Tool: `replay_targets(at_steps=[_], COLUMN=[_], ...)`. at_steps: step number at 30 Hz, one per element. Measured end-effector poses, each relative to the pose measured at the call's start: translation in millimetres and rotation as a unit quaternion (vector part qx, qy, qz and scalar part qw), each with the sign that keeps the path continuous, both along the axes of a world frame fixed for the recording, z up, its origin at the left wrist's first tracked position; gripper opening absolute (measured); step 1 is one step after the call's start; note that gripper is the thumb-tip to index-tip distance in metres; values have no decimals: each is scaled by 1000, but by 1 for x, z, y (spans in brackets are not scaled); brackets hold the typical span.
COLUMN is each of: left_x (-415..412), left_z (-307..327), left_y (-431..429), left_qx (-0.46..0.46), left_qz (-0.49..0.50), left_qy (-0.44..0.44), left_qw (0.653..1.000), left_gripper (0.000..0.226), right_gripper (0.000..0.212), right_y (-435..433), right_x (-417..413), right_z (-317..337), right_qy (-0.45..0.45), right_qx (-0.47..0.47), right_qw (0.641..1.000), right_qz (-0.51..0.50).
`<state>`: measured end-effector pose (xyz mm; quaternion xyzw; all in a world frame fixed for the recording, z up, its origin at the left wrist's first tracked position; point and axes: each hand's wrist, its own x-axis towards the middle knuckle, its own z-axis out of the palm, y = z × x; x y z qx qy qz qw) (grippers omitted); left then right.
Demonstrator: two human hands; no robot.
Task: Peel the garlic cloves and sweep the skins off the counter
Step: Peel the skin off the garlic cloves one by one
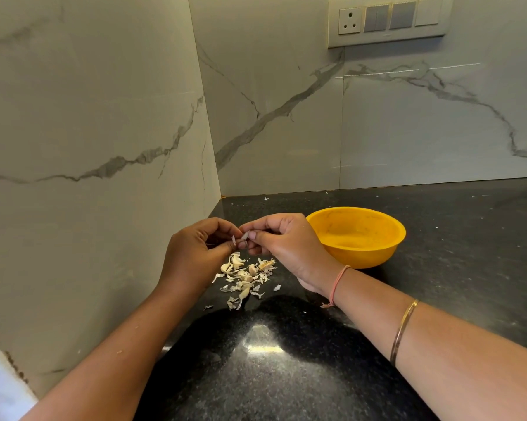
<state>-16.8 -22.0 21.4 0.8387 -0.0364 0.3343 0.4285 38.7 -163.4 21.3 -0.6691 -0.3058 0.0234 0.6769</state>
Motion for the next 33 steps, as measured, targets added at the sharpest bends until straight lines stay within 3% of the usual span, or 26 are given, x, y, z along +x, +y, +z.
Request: replay_targets(at_steps=[33], left_x=[3], left_z=[-3], left_y=[1], left_qx=[-8], left_qz=[-7], left_qy=[8], left_qw=[1000], left_gripper=[26], right_gripper=[16], right_y=[-1], right_x=[-1], right_z=[2], right_qy=[-11], right_qx=[-23], right_qw=[1000], right_qz=[-11])
